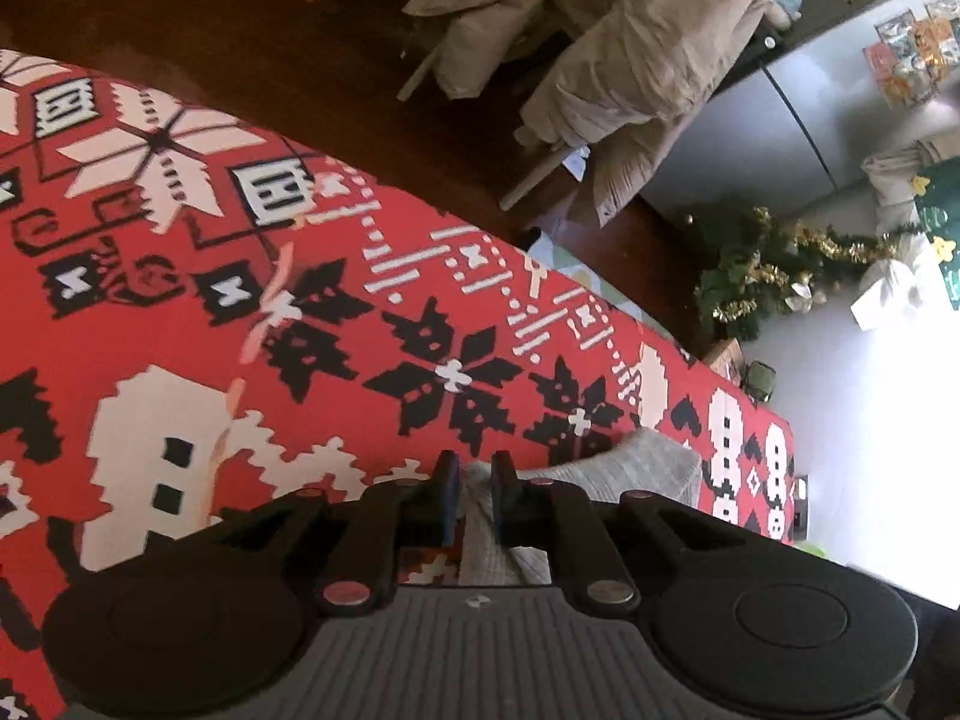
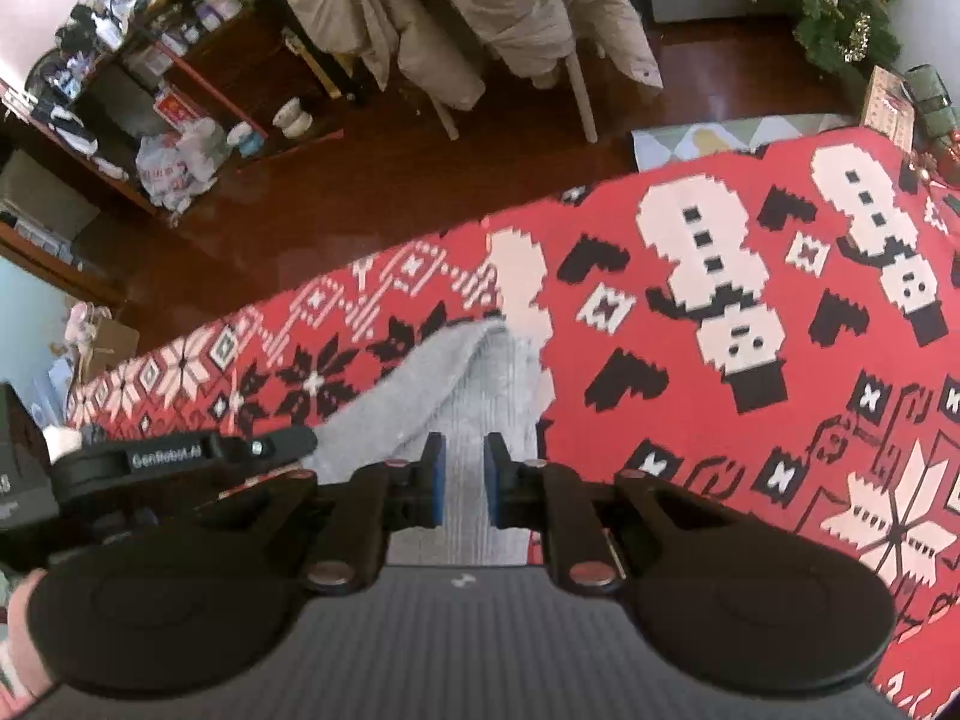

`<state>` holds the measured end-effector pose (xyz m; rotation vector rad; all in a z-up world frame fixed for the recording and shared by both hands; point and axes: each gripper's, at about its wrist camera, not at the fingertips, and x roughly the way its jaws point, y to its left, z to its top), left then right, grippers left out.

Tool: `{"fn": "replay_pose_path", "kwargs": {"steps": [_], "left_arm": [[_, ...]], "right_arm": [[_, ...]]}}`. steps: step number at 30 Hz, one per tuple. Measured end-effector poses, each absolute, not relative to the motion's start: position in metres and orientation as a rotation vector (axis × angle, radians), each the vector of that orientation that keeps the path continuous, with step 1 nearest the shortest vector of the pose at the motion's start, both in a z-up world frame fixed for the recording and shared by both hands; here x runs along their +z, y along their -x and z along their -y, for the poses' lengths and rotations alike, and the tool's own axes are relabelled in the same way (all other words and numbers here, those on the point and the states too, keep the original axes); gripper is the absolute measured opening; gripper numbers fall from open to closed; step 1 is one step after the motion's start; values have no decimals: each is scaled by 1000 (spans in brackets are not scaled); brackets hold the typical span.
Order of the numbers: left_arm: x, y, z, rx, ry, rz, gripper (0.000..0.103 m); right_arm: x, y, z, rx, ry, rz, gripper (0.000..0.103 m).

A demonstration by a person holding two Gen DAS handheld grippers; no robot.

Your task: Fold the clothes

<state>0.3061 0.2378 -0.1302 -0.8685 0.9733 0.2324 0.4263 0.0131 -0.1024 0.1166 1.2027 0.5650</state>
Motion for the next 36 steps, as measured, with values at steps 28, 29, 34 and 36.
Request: {"fn": "replay_pose_path", "kwargs": {"steps": [28,29,34,36], "left_arm": [[-119,-303,-224,226,780,-1005,28],[-115,-300,-224,226,779,-1004,27],[-96,-287,-208,152,767,-987,7],[-96,-285,-197,113,761,-992,7]], "right_arm": [[-133,-466,-11,486,-122,-1082,25],[-127,-463,-7,491,-129,-1073,25],[-104,-430,-3,570,-103,-1083,5],[-104,-416,-4,610,-93,-1110,5]]}}
